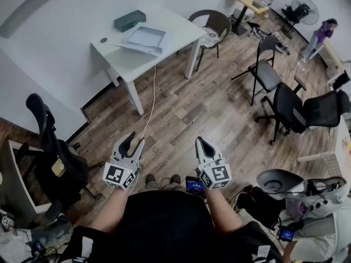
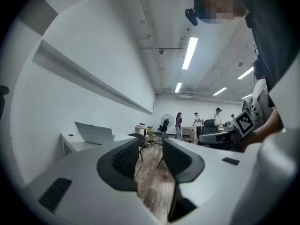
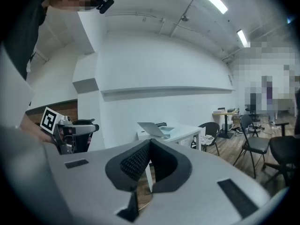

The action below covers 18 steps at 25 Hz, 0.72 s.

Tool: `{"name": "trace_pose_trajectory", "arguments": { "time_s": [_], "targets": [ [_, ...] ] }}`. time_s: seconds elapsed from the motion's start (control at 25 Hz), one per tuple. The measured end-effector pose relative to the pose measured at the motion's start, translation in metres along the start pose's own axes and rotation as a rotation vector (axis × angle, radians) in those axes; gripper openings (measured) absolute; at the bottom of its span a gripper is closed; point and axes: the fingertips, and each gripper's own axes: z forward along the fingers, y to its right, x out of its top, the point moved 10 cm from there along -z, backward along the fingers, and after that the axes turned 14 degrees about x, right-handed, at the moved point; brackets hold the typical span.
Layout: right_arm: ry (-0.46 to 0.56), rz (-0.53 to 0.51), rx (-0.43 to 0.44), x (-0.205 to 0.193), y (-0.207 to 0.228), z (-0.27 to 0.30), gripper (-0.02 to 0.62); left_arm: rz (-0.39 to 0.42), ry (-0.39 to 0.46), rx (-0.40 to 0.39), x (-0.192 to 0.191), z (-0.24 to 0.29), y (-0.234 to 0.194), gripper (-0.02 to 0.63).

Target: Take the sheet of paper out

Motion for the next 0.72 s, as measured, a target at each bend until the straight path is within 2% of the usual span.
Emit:
{"name": "trace_pose_trajectory", "arguments": {
  "time_s": [0.12,0.44,0.72],
  "targets": [
    [0.055,-0.031,-0.002,0.01,-0.006,0.011,0.011,0.027,0.038,-0.026,0.007,-0.005,-0.005,0.141],
    [0.127,-0.039,-0.02,0.014,-0.02,0.014,0.012,0.007,0.048,-0.009,0.005,-0.019,-0.03,0.141],
    [0.133,-0.051,-0.033,0.017,-0.02,0.003,0.012,0.009,0.048,0.0,0.007,-0.015,-0.03,0.141]
  ]
}}
